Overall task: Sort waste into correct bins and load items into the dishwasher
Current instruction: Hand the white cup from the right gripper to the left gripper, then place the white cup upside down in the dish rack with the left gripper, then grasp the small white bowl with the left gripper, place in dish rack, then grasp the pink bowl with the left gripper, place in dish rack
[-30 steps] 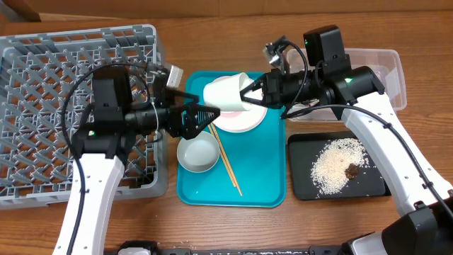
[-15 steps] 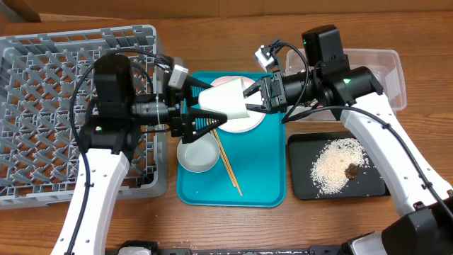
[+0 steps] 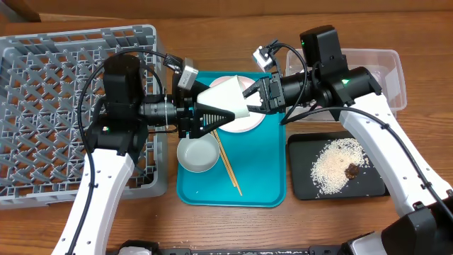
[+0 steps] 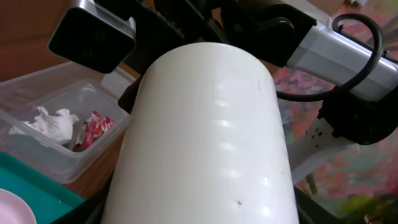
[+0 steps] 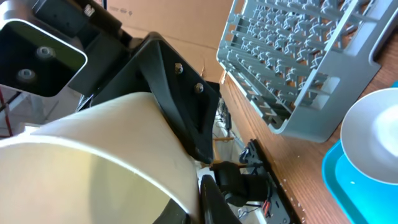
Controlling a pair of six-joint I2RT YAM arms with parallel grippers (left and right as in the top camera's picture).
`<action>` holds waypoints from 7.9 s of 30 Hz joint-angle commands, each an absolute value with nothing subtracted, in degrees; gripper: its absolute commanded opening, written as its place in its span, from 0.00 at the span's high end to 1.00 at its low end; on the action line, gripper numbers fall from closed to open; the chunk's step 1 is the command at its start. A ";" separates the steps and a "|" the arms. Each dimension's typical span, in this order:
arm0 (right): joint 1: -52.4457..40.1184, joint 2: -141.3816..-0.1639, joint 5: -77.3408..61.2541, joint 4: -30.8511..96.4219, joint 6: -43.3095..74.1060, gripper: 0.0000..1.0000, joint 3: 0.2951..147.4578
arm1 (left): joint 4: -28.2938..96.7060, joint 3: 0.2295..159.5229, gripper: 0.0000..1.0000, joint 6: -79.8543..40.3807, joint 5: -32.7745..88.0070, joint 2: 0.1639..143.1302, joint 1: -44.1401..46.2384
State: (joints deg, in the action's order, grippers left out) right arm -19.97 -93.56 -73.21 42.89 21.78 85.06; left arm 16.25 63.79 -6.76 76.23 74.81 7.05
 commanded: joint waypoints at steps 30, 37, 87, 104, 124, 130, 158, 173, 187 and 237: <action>-1.32 -83.00 -10.52 71.75 13.02 0.46 85.62 | 60.20 67.61 0.81 -10.35 5.78 74.59 -31.09; -1.32 -83.00 -10.52 73.06 12.99 0.46 85.62 | 59.68 67.61 0.68 -10.33 5.52 84.58 -31.11; 9.41 -80.64 -12.95 76.64 10.00 0.21 87.24 | 60.93 77.78 0.96 -12.47 10.04 105.30 27.55; 9.41 -80.64 -12.93 77.06 9.98 0.21 87.24 | 65.12 92.31 0.96 12.82 33.67 87.50 -1.48; 9.41 -80.64 -12.93 77.52 9.98 0.21 87.24 | 63.40 92.31 0.96 27.07 65.23 108.64 -31.68; 9.41 -80.64 -12.93 77.52 9.98 0.21 87.24 | 57.95 92.31 0.96 27.03 70.24 114.17 -34.50; 9.41 -80.64 -12.91 78.70 9.96 0.22 87.24 | 79.05 92.42 0.00 29.80 68.58 109.25 -46.11; 9.52 -80.64 -1.15 80.27 15.25 0.17 87.24 | 58.26 92.40 0.00 7.01 26.00 94.74 3.18; 9.50 -80.64 -1.58 80.60 15.20 0.15 87.24 | 44.51 92.40 0.29 5.23 1.72 117.86 28.49; 9.50 -80.64 -1.58 81.78 15.03 0.16 87.24 | 54.02 104.75 0.74 7.70 76.31 126.96 -33.78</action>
